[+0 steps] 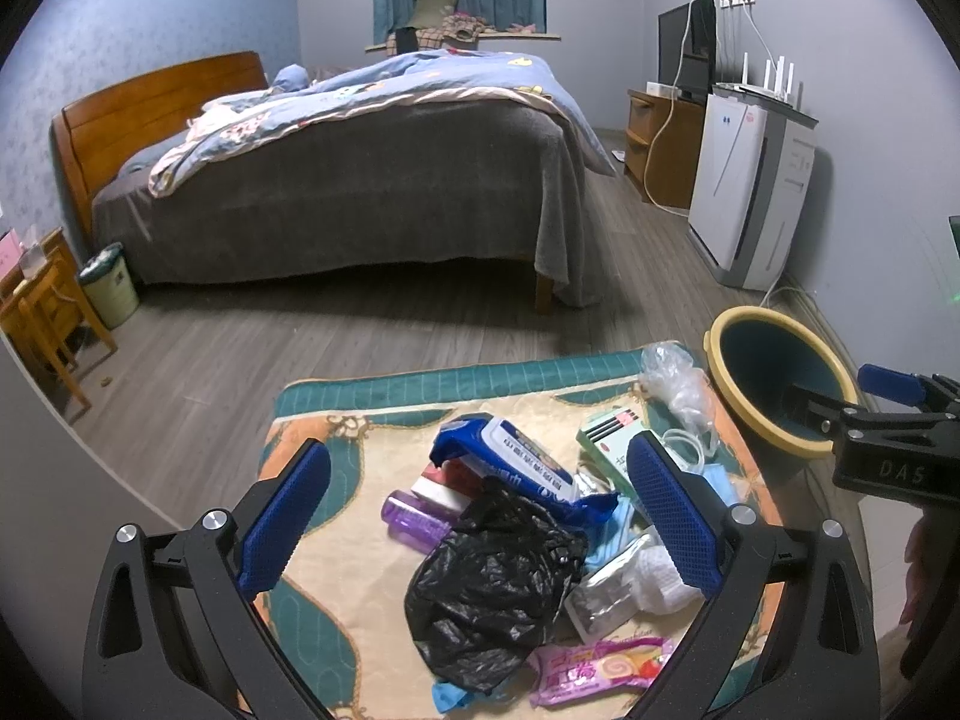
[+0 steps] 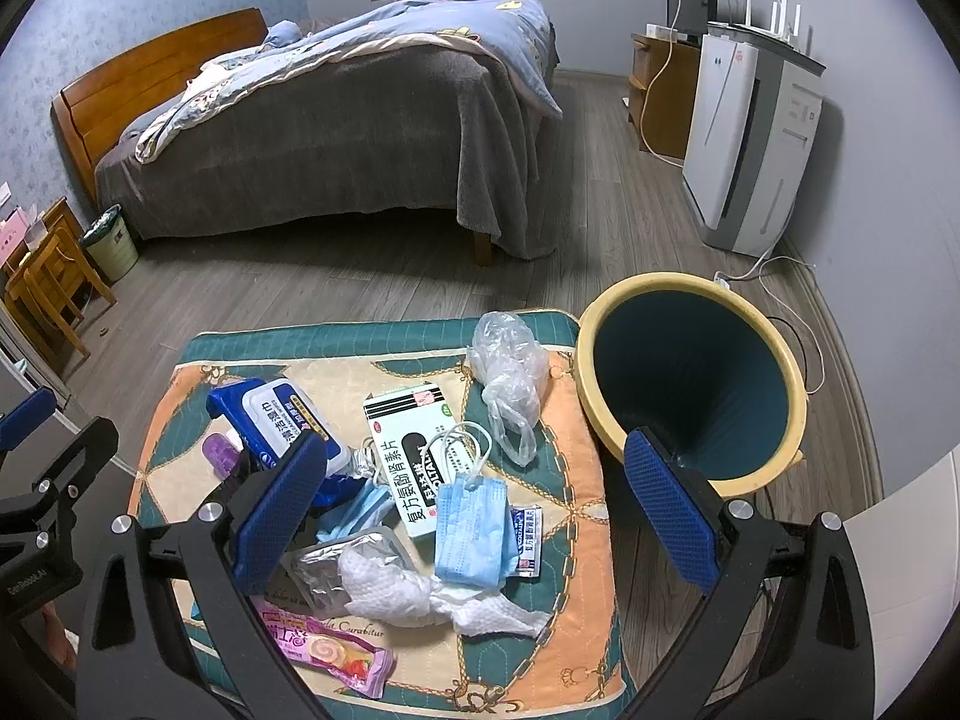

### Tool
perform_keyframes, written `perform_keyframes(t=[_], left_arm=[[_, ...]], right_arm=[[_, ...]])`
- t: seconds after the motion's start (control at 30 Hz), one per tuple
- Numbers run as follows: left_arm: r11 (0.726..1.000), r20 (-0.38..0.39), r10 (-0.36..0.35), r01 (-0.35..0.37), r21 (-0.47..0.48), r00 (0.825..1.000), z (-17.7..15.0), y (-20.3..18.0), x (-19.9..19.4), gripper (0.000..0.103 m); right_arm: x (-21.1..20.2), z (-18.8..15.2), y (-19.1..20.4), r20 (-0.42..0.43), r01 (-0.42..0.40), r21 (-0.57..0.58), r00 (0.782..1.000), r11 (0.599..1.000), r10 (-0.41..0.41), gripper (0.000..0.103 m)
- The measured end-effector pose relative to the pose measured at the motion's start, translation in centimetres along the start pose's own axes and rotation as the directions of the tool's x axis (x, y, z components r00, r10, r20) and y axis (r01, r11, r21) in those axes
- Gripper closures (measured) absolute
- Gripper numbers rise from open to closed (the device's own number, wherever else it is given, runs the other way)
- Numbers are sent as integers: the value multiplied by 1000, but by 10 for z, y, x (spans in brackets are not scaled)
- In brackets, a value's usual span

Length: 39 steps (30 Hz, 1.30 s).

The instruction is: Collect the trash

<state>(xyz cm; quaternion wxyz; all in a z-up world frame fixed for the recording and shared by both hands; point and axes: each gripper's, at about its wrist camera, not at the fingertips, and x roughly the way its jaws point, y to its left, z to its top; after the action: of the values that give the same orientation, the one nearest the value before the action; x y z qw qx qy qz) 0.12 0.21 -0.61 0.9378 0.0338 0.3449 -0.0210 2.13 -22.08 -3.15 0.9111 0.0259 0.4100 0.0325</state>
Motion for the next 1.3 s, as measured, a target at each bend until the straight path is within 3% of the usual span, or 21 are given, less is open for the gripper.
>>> perform_keyframes(t=[0.63, 0.8, 0.87, 0.93, 1.1, 1.3], left_arm=[[1000, -2, 0, 0, 11, 1000, -12, -9, 9, 5], [1000, -2, -23, 23, -2, 1000, -12, -13, 13, 5], [999, -1, -39, 39, -15, 999, -6, -10, 16, 5], [1000, 5, -12, 12, -14, 1000, -1, -9, 20, 5], [999, -16, 38, -38, -38, 999, 9, 0, 39, 5], [998, -95, 42, -47, -49, 995, 17, 8, 71, 5]], right_arm=[[4, 7, -3, -36, -18, 30, 999, 999, 19, 5], [10, 11, -7, -45, 11, 42, 999, 999, -10, 5], [14, 16, -13, -37, -12, 71, 999, 997, 14, 5], [20, 21, -18, -43, -37, 93, 998, 995, 41, 5], [46, 38, -26, -56, 61, 60, 997, 996, -57, 6], [87, 50, -38, -151, -7, 88, 988, 996, 21, 6]])
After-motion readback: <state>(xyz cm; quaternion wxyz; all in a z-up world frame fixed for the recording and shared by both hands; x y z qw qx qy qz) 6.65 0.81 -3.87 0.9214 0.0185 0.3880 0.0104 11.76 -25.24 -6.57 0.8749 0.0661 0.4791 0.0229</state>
